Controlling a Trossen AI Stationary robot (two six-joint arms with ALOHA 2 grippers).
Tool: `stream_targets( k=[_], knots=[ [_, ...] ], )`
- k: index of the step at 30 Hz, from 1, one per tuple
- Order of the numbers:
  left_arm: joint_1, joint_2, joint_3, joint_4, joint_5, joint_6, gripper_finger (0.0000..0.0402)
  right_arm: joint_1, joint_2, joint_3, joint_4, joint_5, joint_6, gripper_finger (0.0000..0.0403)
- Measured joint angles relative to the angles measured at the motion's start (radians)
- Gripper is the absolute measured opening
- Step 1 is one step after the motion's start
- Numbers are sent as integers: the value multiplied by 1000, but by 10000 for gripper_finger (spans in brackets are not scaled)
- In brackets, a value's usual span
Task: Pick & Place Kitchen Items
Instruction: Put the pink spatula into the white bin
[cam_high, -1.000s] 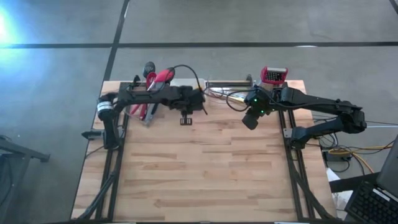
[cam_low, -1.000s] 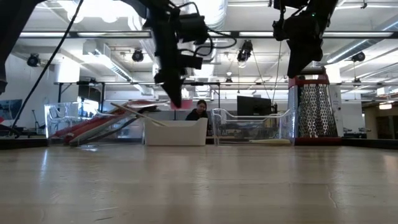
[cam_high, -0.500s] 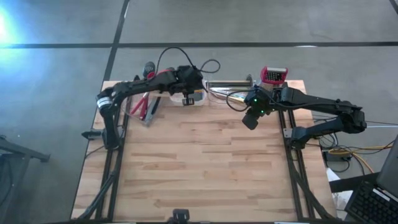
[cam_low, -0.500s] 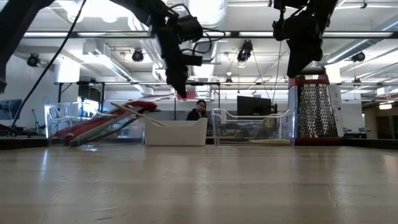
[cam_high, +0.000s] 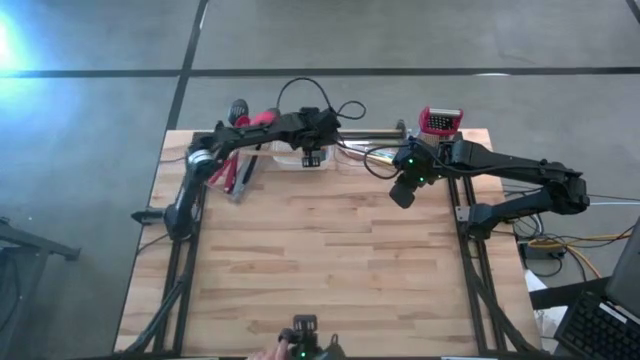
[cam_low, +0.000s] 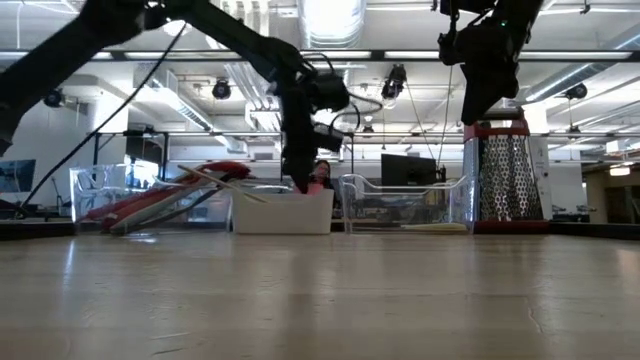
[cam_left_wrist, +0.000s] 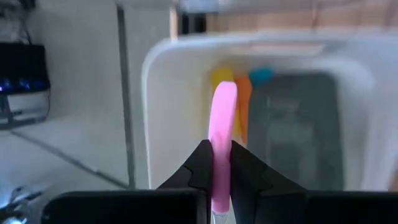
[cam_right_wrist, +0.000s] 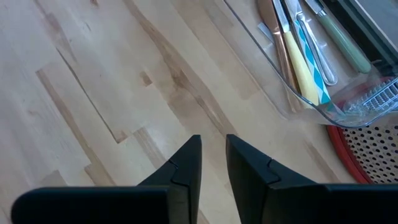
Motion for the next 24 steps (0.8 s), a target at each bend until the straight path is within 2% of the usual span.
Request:
stream_targets(
  k=[3, 10, 14, 24],
  knots=[
    [12, 71, 75, -81, -32, 10, 28, 0, 0, 0, 0, 0, -5, 63],
    [20, 177, 195, -165, -35, 16, 28, 0, 0, 0, 1, 7, -22, 71],
    [17, 194, 208, -159, -32, 39, 29, 0, 0, 0, 1, 8, -28, 77],
    [16, 203, 204, -150, -33, 46, 82, 0, 0, 0, 1, 8, -35, 79]
  ],
)
